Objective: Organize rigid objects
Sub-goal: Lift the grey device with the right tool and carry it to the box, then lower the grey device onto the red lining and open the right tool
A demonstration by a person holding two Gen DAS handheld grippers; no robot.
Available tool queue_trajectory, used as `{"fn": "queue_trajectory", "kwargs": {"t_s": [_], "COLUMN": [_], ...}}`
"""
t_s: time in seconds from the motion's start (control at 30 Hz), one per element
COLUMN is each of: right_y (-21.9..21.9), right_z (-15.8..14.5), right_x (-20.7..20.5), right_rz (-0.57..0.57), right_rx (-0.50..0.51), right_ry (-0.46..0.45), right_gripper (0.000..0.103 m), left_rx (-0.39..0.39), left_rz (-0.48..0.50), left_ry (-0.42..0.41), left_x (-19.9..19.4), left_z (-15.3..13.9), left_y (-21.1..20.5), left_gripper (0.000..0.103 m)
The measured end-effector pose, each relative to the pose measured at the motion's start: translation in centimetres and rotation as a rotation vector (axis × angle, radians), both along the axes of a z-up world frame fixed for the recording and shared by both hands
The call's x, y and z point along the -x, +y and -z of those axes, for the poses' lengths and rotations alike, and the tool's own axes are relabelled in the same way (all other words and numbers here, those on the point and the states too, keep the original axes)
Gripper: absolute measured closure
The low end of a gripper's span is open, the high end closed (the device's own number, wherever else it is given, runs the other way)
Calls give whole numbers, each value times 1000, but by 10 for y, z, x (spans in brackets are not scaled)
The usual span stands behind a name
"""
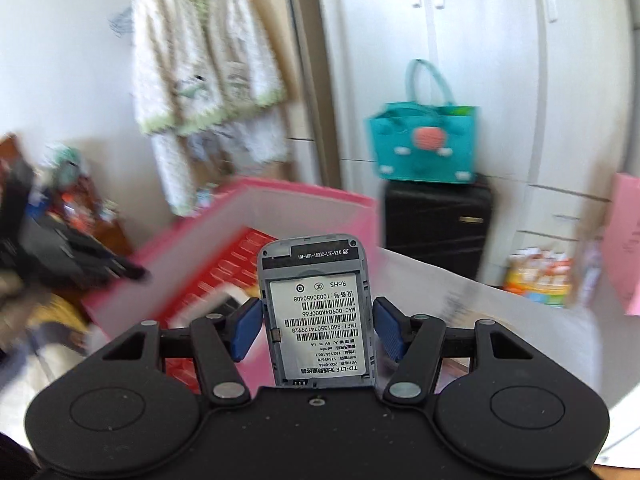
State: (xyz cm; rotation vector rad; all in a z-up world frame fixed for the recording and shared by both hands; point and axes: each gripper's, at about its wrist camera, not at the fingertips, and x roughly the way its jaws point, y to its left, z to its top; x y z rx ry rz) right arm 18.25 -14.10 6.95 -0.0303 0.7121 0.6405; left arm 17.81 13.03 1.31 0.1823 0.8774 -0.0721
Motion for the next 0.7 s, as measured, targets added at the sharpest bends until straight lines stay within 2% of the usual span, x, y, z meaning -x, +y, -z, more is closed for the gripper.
{"fn": "queue_trajectory", "kwargs": {"t_s": [0.13, 0.3, 0.37, 0.53, 0.6, 0.7], "right_y": [49, 106, 124, 146, 149, 143], "right_z": [3, 17, 26, 61, 71, 85], "right_x": [-22, -62, -75, -114, -123, -137], "right_rz": [-82, -115, -103, -4, 35, 78], "right_rx": [15, 15, 21, -15, -36, -127], "right_ry": [67, 148, 192, 403, 448, 557], "right_gripper": [37, 37, 37, 37, 53, 56], "left_rx": [1, -18, 5, 30, 40, 50], "left_rz": [-9, 0, -1, 5, 6, 7], "left_ry": [-11, -34, -32, -31, -28, -27], "left_x": [-1, 3, 2, 2, 2, 1], "left_z": [0, 2, 1, 1, 1, 1], "left_y": [-1, -4, 0, 5, 6, 7], "left_gripper": [99, 99, 99, 99, 99, 99]}}
